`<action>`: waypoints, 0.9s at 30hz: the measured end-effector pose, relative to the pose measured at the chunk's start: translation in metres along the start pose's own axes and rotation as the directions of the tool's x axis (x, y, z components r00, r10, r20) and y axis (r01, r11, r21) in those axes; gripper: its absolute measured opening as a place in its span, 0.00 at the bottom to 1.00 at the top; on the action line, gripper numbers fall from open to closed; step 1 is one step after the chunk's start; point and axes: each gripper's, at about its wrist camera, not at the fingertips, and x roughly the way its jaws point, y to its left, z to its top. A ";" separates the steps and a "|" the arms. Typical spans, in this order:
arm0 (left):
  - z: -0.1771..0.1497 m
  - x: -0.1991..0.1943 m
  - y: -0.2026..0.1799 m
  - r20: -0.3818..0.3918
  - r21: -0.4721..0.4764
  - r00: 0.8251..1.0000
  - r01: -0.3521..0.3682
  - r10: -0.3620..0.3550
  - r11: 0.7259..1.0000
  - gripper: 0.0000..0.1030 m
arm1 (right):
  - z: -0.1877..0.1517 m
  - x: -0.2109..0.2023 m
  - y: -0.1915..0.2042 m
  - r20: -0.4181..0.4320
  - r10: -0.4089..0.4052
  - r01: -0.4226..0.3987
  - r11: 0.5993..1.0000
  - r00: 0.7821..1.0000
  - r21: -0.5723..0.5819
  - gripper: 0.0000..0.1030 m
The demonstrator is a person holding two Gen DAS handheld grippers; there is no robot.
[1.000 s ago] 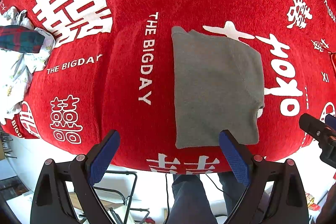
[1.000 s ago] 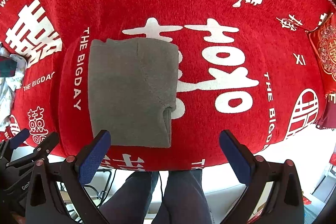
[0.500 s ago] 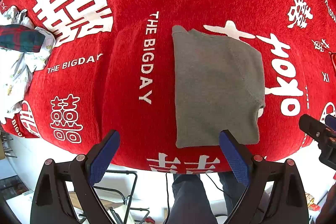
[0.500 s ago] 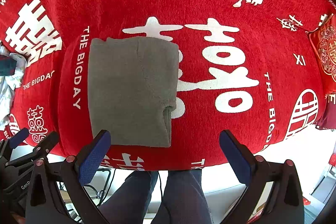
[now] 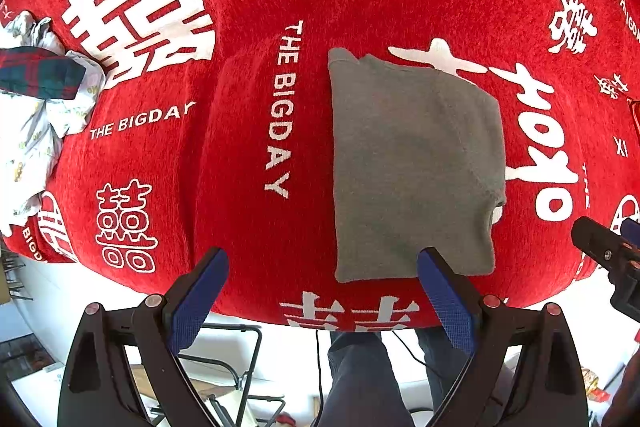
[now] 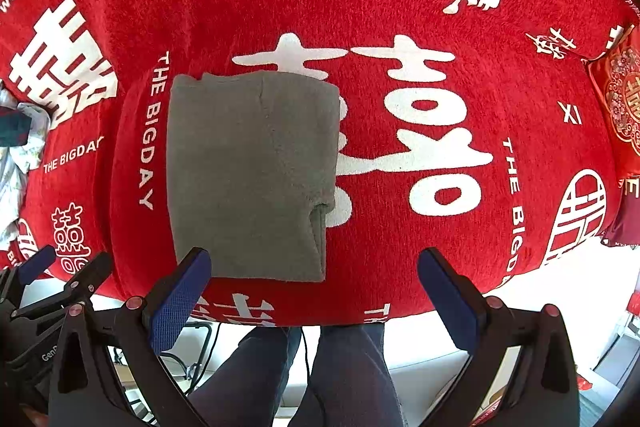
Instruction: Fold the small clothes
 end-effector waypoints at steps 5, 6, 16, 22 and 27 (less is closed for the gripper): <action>0.001 0.000 0.000 0.000 0.005 1.000 -0.002 0.002 1.000 0.93 | 0.000 0.000 0.000 0.001 -0.001 0.001 1.000 1.000 0.000 1.00; 0.001 0.000 0.000 0.000 0.006 1.000 -0.003 0.003 1.000 0.93 | 0.000 0.000 0.000 0.001 -0.002 0.002 1.000 1.000 -0.002 1.00; 0.000 0.001 0.000 0.000 0.011 1.000 -0.007 0.007 1.000 0.93 | 0.003 0.000 0.001 0.004 -0.007 0.007 1.000 1.000 -0.009 1.00; 0.003 0.002 0.000 -0.001 0.018 1.000 -0.006 0.006 1.000 0.93 | 0.004 -0.001 0.001 0.004 -0.008 0.008 1.000 1.000 -0.009 1.00; 0.002 0.002 0.000 -0.002 0.018 1.000 -0.007 0.007 1.000 0.93 | 0.004 0.000 0.001 0.003 -0.007 0.007 1.000 1.000 -0.009 1.00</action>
